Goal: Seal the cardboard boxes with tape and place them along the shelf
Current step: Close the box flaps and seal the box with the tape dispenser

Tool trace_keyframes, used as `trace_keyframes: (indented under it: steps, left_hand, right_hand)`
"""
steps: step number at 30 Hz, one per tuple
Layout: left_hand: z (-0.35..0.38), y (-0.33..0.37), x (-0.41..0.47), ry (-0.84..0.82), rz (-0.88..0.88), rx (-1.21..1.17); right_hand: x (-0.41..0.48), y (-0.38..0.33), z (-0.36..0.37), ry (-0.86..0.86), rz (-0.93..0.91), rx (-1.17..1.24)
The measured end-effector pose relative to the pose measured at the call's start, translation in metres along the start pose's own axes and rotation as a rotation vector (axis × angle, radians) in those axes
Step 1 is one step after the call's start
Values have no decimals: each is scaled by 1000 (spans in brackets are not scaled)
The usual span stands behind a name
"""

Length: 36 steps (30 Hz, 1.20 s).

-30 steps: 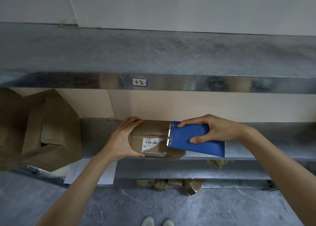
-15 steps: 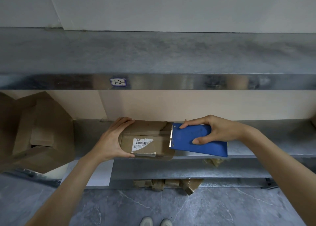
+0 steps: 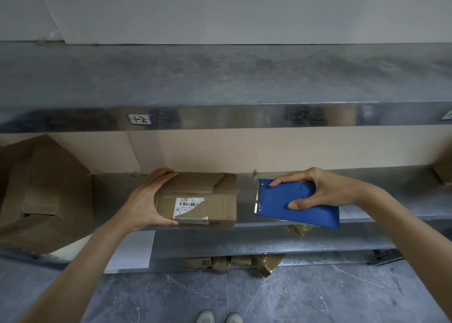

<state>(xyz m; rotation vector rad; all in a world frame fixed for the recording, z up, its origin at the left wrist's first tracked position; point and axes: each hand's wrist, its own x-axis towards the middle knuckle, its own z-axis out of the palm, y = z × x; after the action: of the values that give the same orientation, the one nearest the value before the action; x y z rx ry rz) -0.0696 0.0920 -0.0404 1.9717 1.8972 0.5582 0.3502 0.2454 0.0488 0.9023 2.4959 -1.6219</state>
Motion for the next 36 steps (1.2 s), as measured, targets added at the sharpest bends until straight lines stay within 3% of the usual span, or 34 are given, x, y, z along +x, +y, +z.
trace_keyframes:
  steps: [26,36]
  left_hand:
    - [0,0,4,0,3,-18]
    - [2,-2,3,19,3,-27]
  right_hand:
    - [5,-10,-2,52,79,-45]
    - [35,-2,15,40,191,-205]
